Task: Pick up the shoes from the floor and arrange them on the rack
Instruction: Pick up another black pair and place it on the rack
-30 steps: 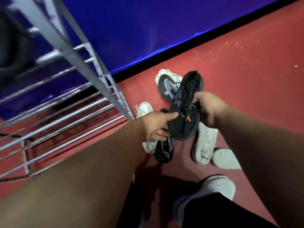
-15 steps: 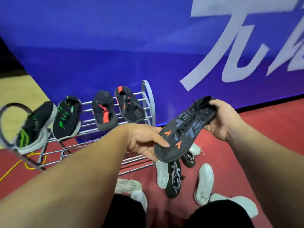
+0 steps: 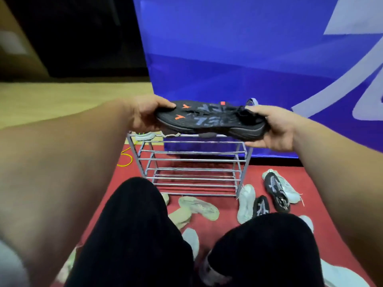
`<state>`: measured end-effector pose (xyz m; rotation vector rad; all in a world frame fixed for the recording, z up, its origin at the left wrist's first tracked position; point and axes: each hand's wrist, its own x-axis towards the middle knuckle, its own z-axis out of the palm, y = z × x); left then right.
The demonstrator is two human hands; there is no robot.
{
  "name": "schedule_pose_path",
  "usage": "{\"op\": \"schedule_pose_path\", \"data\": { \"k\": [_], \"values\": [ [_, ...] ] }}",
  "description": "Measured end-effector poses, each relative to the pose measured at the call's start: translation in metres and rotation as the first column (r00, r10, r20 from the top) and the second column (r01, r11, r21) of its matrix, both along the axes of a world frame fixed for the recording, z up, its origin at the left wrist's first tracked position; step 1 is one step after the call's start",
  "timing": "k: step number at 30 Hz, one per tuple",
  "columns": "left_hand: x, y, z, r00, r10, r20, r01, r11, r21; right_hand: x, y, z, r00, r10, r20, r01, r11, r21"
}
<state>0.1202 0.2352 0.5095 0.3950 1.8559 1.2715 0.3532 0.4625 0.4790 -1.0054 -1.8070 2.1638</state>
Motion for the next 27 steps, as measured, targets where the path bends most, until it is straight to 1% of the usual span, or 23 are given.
{"op": "schedule_pose_path", "data": {
  "k": [2, 5, 8, 11, 13, 20, 24, 27],
  "values": [
    [-0.012, -0.028, -0.007, 0.995, 0.096, -0.039, -0.098, 0.994, -0.051, -0.024, -0.017, -0.012, 0.986, 0.144, 0.081, -0.143, 0.99, -0.015],
    [-0.031, -0.071, -0.032, 0.977, 0.208, -0.047, -0.213, 0.962, -0.173, -0.059, -0.039, -0.036, 0.941, 0.293, 0.167, -0.291, 0.956, -0.04],
    [-0.041, -0.115, -0.063, 0.97, 0.244, 0.021, -0.23, 0.936, -0.268, -0.097, -0.059, -0.061, 0.9, 0.373, 0.224, -0.37, 0.927, -0.057],
    [-0.053, -0.159, -0.092, 0.95, 0.294, 0.103, -0.25, 0.916, -0.313, -0.136, -0.081, -0.082, 0.843, 0.457, 0.282, -0.459, 0.886, -0.064],
    [-0.063, -0.184, -0.105, 0.934, 0.333, 0.131, -0.274, 0.902, -0.334, -0.162, -0.097, -0.093, 0.811, 0.502, 0.299, -0.503, 0.86, -0.08],
    [-0.109, -0.242, -0.155, 0.869, 0.471, 0.153, -0.399, 0.849, -0.348, -0.241, -0.156, -0.131, 0.761, 0.546, 0.351, -0.55, 0.829, -0.1],
    [-0.134, -0.265, -0.204, 0.818, 0.544, 0.187, -0.455, 0.811, -0.367, -0.282, -0.181, -0.164, 0.73, 0.548, 0.409, -0.561, 0.822, -0.099],
    [-0.143, -0.275, -0.25, 0.787, 0.581, 0.207, -0.471, 0.783, -0.406, -0.311, -0.196, -0.203, 0.73, 0.511, 0.455, -0.527, 0.844, -0.102]
  ]
}}
